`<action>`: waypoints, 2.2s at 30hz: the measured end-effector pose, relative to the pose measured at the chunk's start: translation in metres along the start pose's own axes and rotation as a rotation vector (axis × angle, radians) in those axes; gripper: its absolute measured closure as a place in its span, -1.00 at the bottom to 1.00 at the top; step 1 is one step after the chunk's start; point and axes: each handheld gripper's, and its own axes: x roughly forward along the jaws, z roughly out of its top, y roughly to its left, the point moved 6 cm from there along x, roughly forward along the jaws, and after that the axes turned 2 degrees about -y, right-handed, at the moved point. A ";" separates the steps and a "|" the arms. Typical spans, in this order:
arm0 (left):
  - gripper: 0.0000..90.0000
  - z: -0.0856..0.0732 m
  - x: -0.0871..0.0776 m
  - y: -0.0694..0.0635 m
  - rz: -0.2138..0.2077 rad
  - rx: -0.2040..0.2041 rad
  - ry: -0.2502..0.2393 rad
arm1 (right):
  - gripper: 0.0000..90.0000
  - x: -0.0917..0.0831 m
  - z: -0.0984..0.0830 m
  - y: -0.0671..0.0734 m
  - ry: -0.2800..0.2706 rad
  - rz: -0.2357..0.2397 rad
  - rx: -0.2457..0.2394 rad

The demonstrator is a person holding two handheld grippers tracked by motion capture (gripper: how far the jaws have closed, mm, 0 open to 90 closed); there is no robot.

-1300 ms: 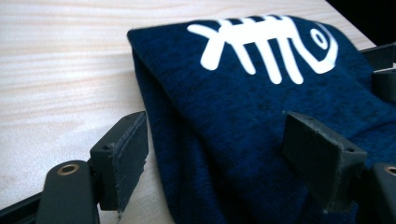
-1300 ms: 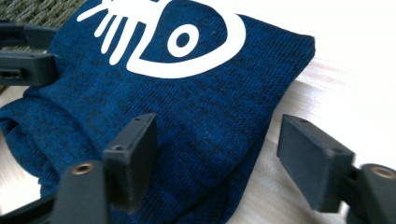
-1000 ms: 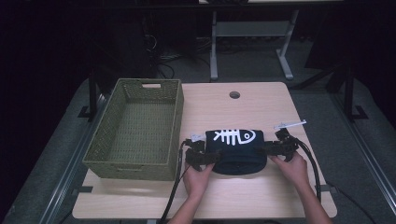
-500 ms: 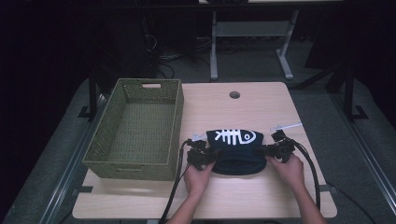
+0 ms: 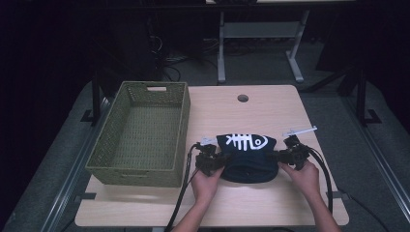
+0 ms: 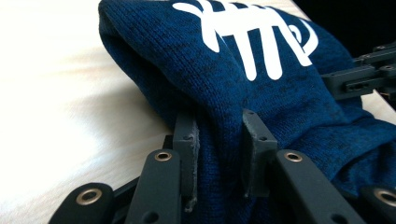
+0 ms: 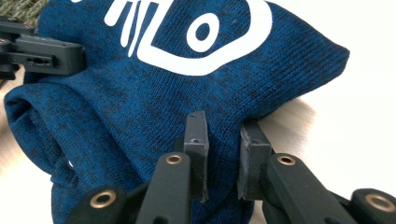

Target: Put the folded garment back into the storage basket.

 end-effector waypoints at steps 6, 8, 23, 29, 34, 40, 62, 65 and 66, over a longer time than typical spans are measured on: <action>0.58 0.012 -0.009 -0.011 -0.020 0.044 -0.009 | 0.71 -0.021 0.003 0.006 -0.042 -0.002 0.009; 0.58 0.016 -0.013 -0.014 -0.030 0.051 -0.012 | 0.71 -0.027 0.005 0.009 -0.051 -0.005 0.006; 0.58 0.038 -0.040 -0.026 -0.049 0.115 -0.029 | 0.71 -0.052 0.019 0.027 -0.093 -0.002 -0.016; 0.58 0.045 -0.048 -0.027 -0.055 0.112 -0.032 | 0.71 -0.058 0.025 0.034 -0.103 0.008 -0.018; 0.58 0.053 -0.057 -0.028 -0.061 0.126 -0.035 | 0.71 -0.066 0.034 0.041 -0.118 0.018 -0.026; 0.58 0.064 -0.069 -0.026 -0.058 0.139 -0.034 | 0.71 -0.071 0.043 0.050 -0.130 0.032 -0.033; 0.58 0.087 -0.107 -0.013 -0.078 0.168 -0.036 | 0.71 -0.080 0.071 0.086 -0.166 0.085 -0.055; 0.58 0.090 -0.112 -0.009 -0.083 0.167 -0.035 | 0.71 -0.080 0.075 0.095 -0.172 0.094 -0.062; 0.58 0.091 -0.114 -0.008 -0.086 0.170 -0.035 | 0.71 -0.080 0.075 0.095 -0.172 0.094 -0.062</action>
